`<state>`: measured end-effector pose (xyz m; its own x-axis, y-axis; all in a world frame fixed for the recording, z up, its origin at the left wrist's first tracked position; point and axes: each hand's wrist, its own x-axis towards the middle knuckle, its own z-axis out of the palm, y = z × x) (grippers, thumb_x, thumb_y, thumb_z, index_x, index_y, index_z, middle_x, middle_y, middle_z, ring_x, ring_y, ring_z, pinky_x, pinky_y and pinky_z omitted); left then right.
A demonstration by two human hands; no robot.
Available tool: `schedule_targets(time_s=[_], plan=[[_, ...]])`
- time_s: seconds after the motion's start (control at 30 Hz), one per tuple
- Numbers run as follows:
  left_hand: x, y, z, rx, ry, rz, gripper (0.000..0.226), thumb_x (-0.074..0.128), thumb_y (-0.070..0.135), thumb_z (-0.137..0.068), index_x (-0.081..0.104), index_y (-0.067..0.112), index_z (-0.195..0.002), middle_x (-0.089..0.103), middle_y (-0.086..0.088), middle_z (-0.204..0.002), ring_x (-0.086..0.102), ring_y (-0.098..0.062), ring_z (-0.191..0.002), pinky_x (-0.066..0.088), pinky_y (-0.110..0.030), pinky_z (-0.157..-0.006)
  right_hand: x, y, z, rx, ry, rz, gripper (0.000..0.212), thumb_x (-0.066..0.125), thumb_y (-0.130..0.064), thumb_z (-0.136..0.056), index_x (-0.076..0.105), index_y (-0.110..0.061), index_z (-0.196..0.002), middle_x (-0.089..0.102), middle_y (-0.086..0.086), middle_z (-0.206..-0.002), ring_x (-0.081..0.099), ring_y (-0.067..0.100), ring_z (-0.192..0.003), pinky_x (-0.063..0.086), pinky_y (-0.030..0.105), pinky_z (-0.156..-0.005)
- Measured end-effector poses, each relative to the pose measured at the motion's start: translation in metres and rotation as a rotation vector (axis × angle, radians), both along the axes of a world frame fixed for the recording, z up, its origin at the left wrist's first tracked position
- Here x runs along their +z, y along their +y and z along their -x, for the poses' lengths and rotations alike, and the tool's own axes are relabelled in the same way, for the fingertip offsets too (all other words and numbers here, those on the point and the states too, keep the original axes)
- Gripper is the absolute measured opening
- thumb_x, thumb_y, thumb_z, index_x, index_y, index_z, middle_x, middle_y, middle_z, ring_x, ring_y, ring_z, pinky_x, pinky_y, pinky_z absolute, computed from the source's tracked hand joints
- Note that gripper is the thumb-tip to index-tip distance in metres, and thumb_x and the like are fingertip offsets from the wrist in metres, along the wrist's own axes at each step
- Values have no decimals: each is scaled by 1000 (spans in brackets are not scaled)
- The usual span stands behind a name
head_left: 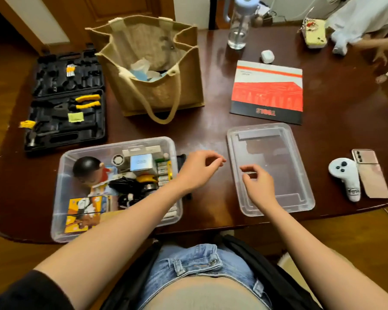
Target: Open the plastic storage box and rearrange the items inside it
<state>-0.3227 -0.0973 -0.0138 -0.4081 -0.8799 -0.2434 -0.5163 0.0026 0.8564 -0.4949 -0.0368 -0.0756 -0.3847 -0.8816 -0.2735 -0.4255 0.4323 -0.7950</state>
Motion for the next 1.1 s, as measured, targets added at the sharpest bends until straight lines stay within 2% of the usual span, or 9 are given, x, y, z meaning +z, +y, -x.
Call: schedule_targets(time_s=[0.13, 0.33, 0.47, 0.57, 0.73, 0.8, 0.9, 1.0, 1.1], plan=[[-22, 8, 62, -19, -70, -186, 23, 53, 12, -95, 69, 3, -109, 69, -9, -102, 60, -11, -87, 44, -19, -76, -12, 9, 75, -84, 60, -100, 26, 51, -4, -87, 63, -13, -109, 62, 8, -116, 57, 20, -102, 40, 24, -82], [-65, 23, 98, 142, -166, -456, 30, 52, 10, -94, 59, 0, -122, 62, -21, -109, 53, -18, -87, 41, -24, -75, -31, 22, 141, -189, 302, -272, 39, 55, -10, -86, 53, -9, -125, 43, 15, -137, 40, 34, -125, 37, 39, -100], [-82, 31, 104, 192, -225, -520, 36, 54, 14, -94, 52, 5, -129, 58, -17, -124, 56, -30, -114, 45, -33, -93, -43, 25, 158, -277, 264, -418, 57, 57, -14, -85, 38, -8, -138, 36, 15, -144, 33, 35, -131, 33, 47, -104], [-90, 36, 107, 192, -277, -546, 42, 55, 16, -93, 46, 7, -134, 54, -17, -131, 53, -31, -119, 43, -37, -98, -49, 25, 162, -310, 180, -472, 59, 56, -17, -86, 35, -9, -140, 37, 14, -144, 34, 34, -132, 32, 47, -105], [-99, 46, 102, 143, -416, -511, 52, 57, 21, -92, 39, 14, -140, 41, -15, -140, 49, -31, -120, 41, -36, -102, -55, 24, 155, -329, 77, -501, 43, 56, -21, -88, 48, -7, -127, 56, 15, -123, 51, 35, -115, 44, 42, -96], [-101, 49, 94, 131, -515, -467, 54, 57, 25, -91, 37, 19, -141, 36, -15, -142, 51, -33, -117, 41, -36, -100, -56, 25, 149, -275, 8, -461, 18, 55, -23, -87, 64, -9, -92, 61, 9, -80, 57, 32, -86, 46, 37, -76], [-100, 56, 77, 109, -559, -445, 59, 53, 22, -92, 28, 25, -145, 28, -17, -145, 50, -36, -117, 43, -40, -102, -47, 23, 138, -172, -165, -365, 41, 57, -34, -89, 50, -18, -52, 38, -1, -51, 40, 19, -56, 32, 32, -56], [-94, 65, 64, 69, -518, -419, 69, 52, 12, -89, 22, 29, -149, 11, -14, -156, 23, -37, -140, 29, -42, -113, -24, 8, 121, -86, -329, -264, 29, 60, -33, -89, 60, -14, -68, 51, -2, -59, 45, 10, -55, 37, 23, -54], [-83, 75, 55, -10, -452, -395, 87, 57, 6, -84, 10, 38, -150, -3, -7, -159, 3, -33, -145, 20, -44, -117, 9, -17, 99, -44, -471, -153, 16, 61, -24, -88, 59, -13, -78, 52, -3, -65, 49, 8, -60, 41, 21, -57]])
